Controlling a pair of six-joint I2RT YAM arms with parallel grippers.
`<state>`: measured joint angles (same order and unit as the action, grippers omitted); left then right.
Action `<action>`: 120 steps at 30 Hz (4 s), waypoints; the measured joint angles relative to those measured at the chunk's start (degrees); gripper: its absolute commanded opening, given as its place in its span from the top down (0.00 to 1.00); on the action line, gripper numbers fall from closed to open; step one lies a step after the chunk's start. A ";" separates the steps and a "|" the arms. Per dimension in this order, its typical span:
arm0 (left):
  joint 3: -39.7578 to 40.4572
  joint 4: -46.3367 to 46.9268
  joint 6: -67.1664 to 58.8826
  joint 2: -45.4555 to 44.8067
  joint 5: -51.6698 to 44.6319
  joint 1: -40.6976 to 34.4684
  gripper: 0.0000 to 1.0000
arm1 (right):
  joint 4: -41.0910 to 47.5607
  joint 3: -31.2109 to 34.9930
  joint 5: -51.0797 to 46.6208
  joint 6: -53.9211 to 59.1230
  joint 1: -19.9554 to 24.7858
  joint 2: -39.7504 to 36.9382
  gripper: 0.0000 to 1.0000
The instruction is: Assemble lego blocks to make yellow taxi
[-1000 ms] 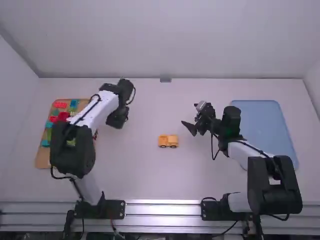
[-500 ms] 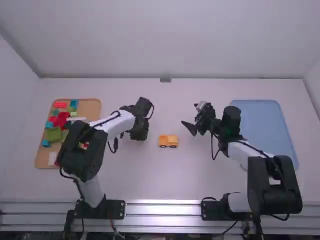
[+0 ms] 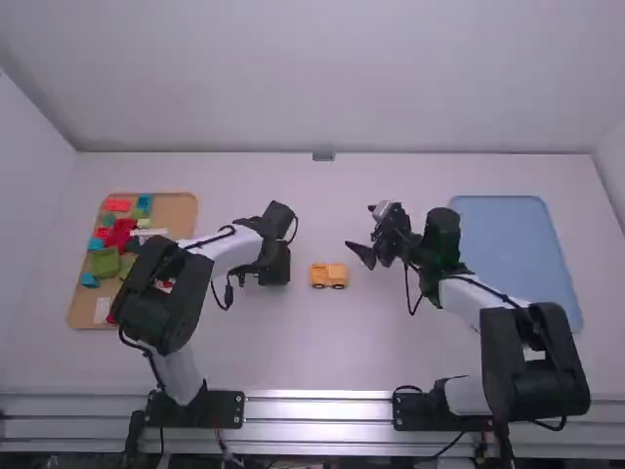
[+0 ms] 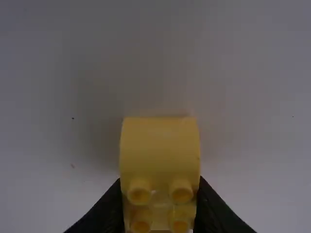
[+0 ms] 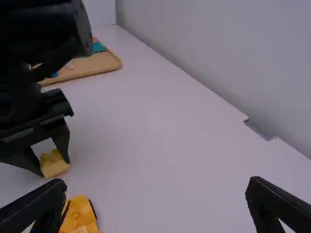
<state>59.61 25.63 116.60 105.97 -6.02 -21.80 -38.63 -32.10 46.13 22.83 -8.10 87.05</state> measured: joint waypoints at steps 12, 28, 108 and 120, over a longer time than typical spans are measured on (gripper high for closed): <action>0.00 -1.16 0.98 -0.02 -1.97 0.42 0.01 | -1.64 0.02 0.04 -0.15 -0.15 0.00 0.01; 16.57 15.76 -33.27 -15.39 4.09 9.03 0.01 | -15.47 -0.02 22.80 -5.84 4.81 0.00 0.01; -18.10 -38.29 -183.64 11.02 -55.67 24.26 0.25 | -8.76 -8.68 31.47 -16.61 -0.70 0.00 0.02; -18.64 -39.17 -184.04 11.04 -55.84 25.70 0.51 | -6.84 -8.68 31.47 -13.81 -0.70 0.00 0.01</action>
<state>40.97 -13.54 -67.44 117.01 -61.87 3.90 -45.47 -40.77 77.60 9.02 -8.80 87.05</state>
